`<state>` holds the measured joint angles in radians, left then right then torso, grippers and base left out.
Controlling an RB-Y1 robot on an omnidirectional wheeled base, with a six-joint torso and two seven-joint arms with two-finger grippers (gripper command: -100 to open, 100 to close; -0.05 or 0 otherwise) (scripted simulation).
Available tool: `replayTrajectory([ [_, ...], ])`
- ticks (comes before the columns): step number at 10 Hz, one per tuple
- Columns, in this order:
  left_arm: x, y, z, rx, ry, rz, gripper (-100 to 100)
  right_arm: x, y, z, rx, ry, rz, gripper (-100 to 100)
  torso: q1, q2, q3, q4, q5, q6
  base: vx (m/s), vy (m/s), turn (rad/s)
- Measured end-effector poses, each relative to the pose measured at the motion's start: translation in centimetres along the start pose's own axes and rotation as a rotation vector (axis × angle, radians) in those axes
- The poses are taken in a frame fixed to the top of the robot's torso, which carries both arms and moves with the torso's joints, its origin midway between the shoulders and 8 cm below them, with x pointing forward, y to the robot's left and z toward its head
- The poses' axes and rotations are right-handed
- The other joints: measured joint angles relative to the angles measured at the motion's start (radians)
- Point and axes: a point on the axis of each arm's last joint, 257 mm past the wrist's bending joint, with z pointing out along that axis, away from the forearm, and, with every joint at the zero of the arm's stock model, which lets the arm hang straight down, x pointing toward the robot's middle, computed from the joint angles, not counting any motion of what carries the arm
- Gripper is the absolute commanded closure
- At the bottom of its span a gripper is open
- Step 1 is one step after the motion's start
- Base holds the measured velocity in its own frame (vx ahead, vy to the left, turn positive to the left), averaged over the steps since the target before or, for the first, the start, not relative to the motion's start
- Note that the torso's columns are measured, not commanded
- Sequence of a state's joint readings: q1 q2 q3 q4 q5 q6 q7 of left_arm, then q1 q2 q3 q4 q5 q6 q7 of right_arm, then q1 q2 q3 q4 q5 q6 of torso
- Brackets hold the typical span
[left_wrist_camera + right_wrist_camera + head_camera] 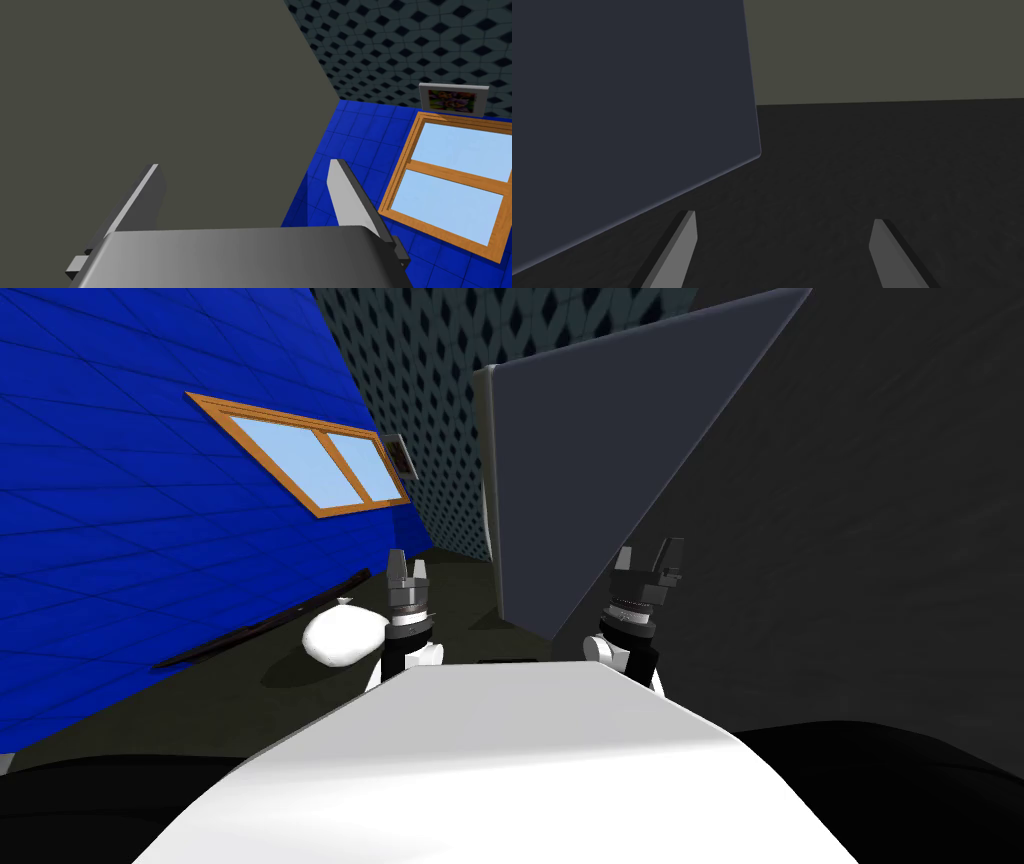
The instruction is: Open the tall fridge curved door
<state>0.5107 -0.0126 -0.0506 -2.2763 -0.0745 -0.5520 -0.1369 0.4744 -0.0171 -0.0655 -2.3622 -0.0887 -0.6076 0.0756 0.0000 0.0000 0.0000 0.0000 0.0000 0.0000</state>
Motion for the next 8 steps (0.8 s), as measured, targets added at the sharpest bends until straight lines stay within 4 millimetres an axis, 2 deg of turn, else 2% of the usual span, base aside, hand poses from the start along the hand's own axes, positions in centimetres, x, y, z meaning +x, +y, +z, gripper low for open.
replayTrajectory([
  [2,0.00,0.00,0.00,0.000,0.000,0.000,0,0.00,0.00,0.00,0.000,0.000,0.000,0,0.000,0.104,-0.209,0.105,0.000,0.000,0.000,0.000,0.000],
  [8,0.00,-0.02,0.01,0.000,0.000,0.000,0,0.00,0.01,0.01,0.000,0.000,0.000,0,0.000,0.544,-1.087,0.544,0.000,0.000,0.000,0.000,0.000],
])
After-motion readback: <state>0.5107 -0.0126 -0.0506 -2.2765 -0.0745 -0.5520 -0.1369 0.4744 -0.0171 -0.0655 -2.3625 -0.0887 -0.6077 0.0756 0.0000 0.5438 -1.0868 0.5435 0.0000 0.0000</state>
